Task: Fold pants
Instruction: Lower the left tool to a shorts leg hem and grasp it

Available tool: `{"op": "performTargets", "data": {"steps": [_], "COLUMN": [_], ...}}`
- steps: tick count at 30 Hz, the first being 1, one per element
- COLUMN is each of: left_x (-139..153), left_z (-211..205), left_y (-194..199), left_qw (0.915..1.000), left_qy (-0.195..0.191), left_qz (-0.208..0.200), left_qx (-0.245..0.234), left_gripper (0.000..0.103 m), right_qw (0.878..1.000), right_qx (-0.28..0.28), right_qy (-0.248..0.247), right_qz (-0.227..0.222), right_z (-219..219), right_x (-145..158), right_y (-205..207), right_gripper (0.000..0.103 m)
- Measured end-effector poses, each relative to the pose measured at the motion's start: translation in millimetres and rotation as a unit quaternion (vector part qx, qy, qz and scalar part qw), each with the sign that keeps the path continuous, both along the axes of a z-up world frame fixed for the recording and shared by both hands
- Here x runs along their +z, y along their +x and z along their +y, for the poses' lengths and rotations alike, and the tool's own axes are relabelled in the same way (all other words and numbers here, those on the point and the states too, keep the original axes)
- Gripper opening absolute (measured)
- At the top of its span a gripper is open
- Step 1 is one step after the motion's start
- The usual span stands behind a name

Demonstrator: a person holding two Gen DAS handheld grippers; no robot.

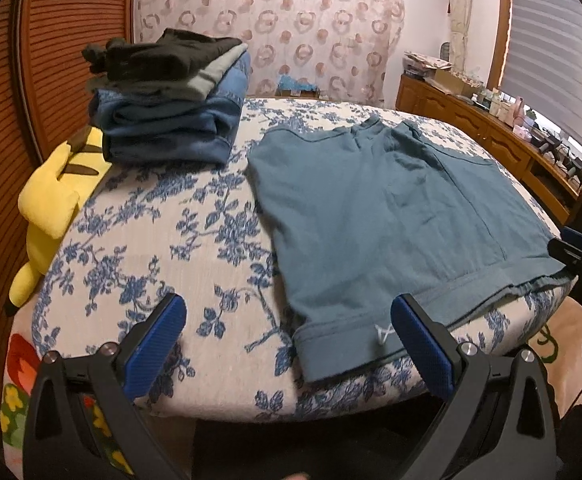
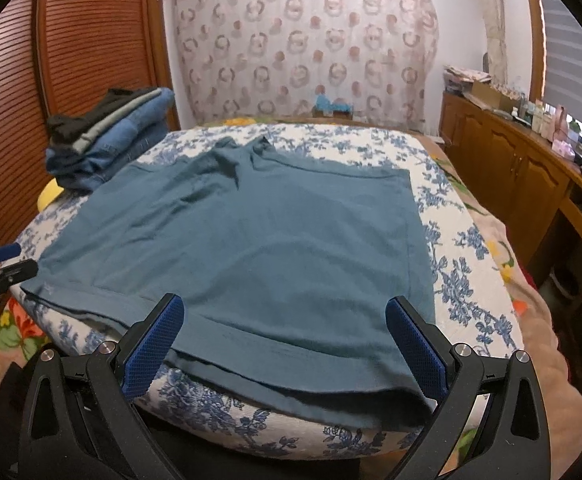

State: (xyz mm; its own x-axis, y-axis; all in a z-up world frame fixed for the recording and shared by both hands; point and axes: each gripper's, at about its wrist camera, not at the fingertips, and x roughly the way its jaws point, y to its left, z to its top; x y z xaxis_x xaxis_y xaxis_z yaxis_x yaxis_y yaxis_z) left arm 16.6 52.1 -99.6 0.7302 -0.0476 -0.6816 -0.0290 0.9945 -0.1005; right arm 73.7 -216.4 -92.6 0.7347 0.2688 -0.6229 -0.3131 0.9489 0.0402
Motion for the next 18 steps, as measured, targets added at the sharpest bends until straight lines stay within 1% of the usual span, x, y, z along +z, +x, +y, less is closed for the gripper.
{"op": "performTargets", "data": {"steps": [2,4,7,9,11,13,17,18], "left_x": [-3,-8,-10,-9,-9,-8,-5,-4], "left_z": [1,3,3,2,3,3,3,2], "left_y": [-1,-3,-6,-8,-11,-14,-18,-19], "left_qw": [1.0,0.9997,0.9995,0.9994,0.999,0.9986,0.9968,0.9966], "left_qy": [-0.006,-0.018,-0.022,-0.025,-0.033,-0.04,-0.067,-0.068], "left_qz": [0.005,0.013,0.016,0.015,0.015,0.013,0.009,0.007], "left_qx": [-0.005,-0.01,-0.014,-0.02,-0.029,-0.032,-0.043,-0.046], "left_gripper": [0.103,0.099,0.098,0.095,0.092,0.082,0.06,0.05], "right_qw": [1.0,1.0,0.999,0.999,0.999,0.999,0.999,0.999], "right_qx": [0.003,0.007,0.007,0.006,0.008,0.008,0.014,0.017], "right_qy": [-0.003,-0.014,-0.024,-0.025,-0.025,-0.024,-0.028,-0.028], "right_qz": [0.008,0.017,0.03,0.037,0.032,0.032,0.032,0.032], "right_z": [1,2,1,-1,-3,-3,-4,-5], "right_x": [-5,-13,-23,-28,-29,-29,-29,-28], "right_y": [3,6,9,11,10,10,10,10], "right_gripper": [0.103,0.103,0.103,0.103,0.103,0.103,0.103,0.103]}}
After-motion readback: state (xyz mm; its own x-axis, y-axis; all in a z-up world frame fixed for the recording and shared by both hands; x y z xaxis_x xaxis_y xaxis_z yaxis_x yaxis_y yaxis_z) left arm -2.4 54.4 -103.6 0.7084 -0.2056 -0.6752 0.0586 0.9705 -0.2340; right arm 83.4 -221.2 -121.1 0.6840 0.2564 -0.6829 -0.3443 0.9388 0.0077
